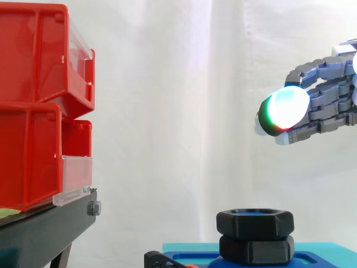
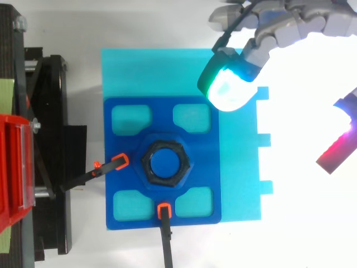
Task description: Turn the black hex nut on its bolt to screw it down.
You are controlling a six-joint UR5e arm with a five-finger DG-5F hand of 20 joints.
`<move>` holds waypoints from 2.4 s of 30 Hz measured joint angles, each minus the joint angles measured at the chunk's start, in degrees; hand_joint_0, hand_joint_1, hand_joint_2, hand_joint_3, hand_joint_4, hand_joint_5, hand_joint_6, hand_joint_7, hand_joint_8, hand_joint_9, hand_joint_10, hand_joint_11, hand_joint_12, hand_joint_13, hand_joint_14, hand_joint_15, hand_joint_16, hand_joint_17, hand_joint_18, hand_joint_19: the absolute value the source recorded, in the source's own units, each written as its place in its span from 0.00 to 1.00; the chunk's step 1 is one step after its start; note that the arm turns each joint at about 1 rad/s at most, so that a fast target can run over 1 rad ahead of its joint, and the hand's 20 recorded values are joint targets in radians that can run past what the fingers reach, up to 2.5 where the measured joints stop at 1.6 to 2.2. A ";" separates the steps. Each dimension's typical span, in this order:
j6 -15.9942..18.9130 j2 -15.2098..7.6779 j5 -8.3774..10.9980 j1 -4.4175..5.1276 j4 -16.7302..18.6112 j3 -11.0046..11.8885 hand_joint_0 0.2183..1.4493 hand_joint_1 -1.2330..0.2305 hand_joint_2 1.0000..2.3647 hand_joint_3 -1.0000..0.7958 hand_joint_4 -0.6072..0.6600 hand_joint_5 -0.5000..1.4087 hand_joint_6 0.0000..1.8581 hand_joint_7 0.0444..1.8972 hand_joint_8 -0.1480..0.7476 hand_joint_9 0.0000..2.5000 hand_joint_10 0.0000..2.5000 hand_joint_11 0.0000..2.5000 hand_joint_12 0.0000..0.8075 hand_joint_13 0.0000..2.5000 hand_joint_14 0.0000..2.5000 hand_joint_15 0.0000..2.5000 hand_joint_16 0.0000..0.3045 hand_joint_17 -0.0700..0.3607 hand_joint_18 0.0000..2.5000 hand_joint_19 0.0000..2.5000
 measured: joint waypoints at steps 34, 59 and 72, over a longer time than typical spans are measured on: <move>0.00 0.00 0.00 0.01 0.00 0.00 0.20 0.44 0.00 0.28 0.55 0.10 0.27 0.31 0.40 0.08 0.00 0.00 0.46 0.00 0.00 0.00 0.20 0.49 0.00 0.06; 0.00 0.00 0.00 -0.02 0.00 0.00 0.19 0.45 0.00 0.28 0.56 0.11 0.27 0.32 0.38 0.10 0.00 0.00 0.45 0.00 0.00 0.00 0.20 0.48 0.00 0.07; 0.00 0.00 0.00 0.00 0.00 0.00 0.19 0.45 0.00 0.28 0.56 0.11 0.27 0.32 0.38 0.09 0.00 0.00 0.45 0.00 0.00 0.00 0.20 0.48 0.00 0.07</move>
